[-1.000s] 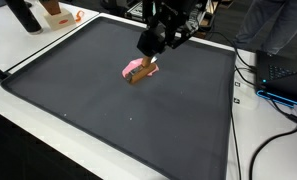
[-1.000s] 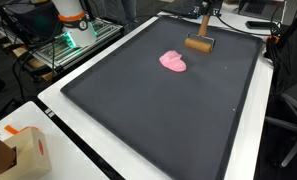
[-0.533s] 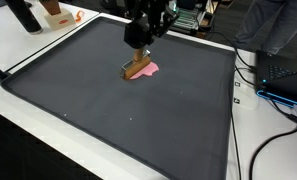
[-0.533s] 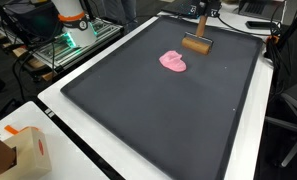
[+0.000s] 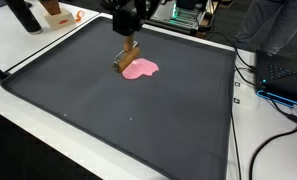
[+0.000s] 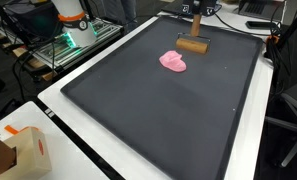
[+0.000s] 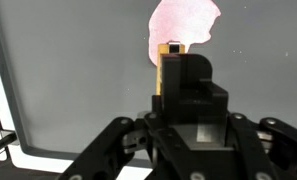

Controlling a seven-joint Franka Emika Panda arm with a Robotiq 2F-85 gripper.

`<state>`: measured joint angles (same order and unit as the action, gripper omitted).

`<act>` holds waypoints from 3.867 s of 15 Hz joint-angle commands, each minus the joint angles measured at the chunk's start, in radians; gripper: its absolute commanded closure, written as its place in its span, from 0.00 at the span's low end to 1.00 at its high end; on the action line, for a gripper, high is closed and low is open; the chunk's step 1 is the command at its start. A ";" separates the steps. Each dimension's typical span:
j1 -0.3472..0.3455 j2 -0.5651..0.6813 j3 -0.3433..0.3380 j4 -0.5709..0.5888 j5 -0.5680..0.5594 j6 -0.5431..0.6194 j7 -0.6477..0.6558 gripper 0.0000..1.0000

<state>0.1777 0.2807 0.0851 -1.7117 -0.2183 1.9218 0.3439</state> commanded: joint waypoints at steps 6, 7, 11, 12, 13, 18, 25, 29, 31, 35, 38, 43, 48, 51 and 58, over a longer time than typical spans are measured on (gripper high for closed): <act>-0.042 -0.273 0.020 -0.259 0.039 0.074 -0.423 0.77; -0.039 -0.301 0.024 -0.274 0.049 0.050 -0.470 0.77; -0.020 -0.399 0.043 -0.319 0.078 -0.033 -0.617 0.77; -0.014 -0.422 0.049 -0.326 0.082 -0.055 -0.647 0.77; -0.007 -0.441 0.055 -0.330 0.082 -0.075 -0.672 0.77; 0.035 -0.527 0.092 -0.319 0.060 -0.178 -0.750 0.77; 0.048 -0.519 0.100 -0.292 0.057 -0.187 -0.737 0.52; 0.048 -0.518 0.099 -0.298 0.056 -0.187 -0.737 0.52; 0.048 -0.518 0.099 -0.300 0.056 -0.187 -0.738 0.52; 0.048 -0.447 0.085 -0.290 0.096 -0.162 -0.783 0.77; 0.043 -0.364 0.076 -0.287 0.139 -0.110 -0.862 0.77; 0.012 -0.246 0.073 -0.295 0.158 -0.008 -0.945 0.77; -0.019 -0.177 0.076 -0.316 0.170 0.066 -0.977 0.77; -0.034 -0.154 0.076 -0.330 0.172 0.113 -0.988 0.77; -0.059 -0.111 0.074 -0.338 0.163 0.129 -0.967 0.77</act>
<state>0.1345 0.1700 0.1571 -2.0292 -0.0746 2.0328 -0.6151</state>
